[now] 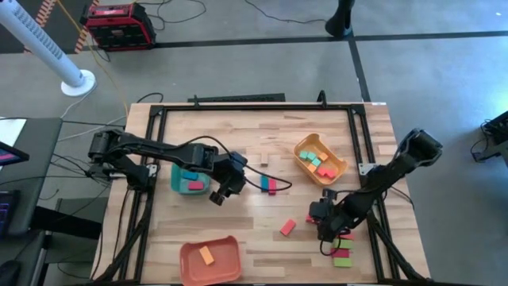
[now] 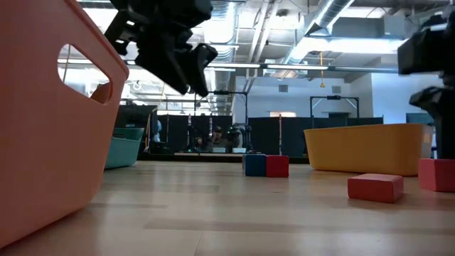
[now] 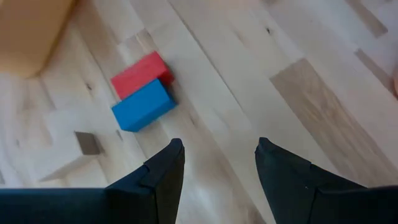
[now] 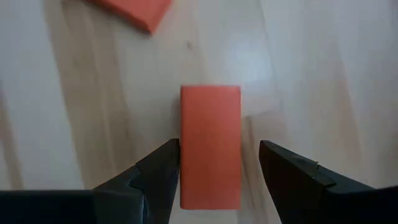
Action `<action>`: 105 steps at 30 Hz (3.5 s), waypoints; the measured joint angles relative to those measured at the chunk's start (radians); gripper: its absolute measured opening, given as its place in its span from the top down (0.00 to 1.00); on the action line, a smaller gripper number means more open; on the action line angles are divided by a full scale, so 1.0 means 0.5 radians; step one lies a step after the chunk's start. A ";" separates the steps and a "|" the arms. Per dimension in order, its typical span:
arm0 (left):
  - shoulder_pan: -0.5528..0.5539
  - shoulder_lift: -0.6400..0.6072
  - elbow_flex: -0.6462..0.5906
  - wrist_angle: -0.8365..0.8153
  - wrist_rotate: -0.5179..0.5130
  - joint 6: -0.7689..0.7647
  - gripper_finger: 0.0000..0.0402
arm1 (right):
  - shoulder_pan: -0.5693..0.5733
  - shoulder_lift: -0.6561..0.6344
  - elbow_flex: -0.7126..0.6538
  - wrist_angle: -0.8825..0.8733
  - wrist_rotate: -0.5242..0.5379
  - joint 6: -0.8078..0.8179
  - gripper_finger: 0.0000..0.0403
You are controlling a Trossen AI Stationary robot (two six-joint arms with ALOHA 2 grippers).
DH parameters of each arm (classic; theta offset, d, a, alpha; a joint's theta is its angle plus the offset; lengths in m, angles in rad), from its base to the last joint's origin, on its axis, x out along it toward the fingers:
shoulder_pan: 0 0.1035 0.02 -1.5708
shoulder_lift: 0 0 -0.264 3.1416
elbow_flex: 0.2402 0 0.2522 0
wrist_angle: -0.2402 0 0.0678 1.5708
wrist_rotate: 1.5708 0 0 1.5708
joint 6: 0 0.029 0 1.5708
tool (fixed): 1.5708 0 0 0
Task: Sort blocks by size
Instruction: Put the thick top orange rectangular block into the orange bin, then put the thick blue rectangular block into the orange bin
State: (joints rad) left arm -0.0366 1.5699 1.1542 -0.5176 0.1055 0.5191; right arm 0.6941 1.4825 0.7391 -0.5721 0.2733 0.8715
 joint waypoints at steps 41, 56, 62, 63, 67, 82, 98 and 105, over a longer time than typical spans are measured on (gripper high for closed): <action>-0.865 -0.668 -0.018 -0.902 -0.729 -1.127 0.59 | -0.545 0.280 0.685 1.303 -0.312 -1.744 0.59; -0.939 -0.800 -0.343 -0.760 -0.846 -1.348 0.59 | -0.653 1.057 1.484 1.247 -0.948 -2.127 0.58; -0.938 -0.798 -0.385 -0.700 -0.849 -1.341 0.59 | -0.680 1.258 1.714 1.167 -1.078 -2.134 0.58; -0.938 -0.799 -0.385 -0.691 -0.851 -1.341 0.59 | -0.679 1.283 1.751 1.174 -1.095 -2.134 0.58; -0.938 -0.799 -0.385 -0.667 -0.859 -1.318 0.59 | -0.674 1.374 1.861 1.145 -1.180 -2.127 0.58; -0.936 -0.799 -0.385 -0.531 -0.864 -1.187 0.59 | -0.687 1.435 1.920 1.119 -1.260 -2.110 0.48; -0.782 -0.799 -0.385 -0.159 -0.955 -0.678 0.59 | -0.622 1.065 1.950 0.333 -0.785 -2.118 0.39; -0.429 -0.768 -0.386 0.110 -0.678 -0.220 0.59 | -0.429 0.763 1.950 -0.261 -0.408 -1.760 0.39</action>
State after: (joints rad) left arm -0.2512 1.1861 0.9611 -0.4628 -0.2338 0.4090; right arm 0.4795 1.8640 1.7142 -0.7023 0.0692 -0.0083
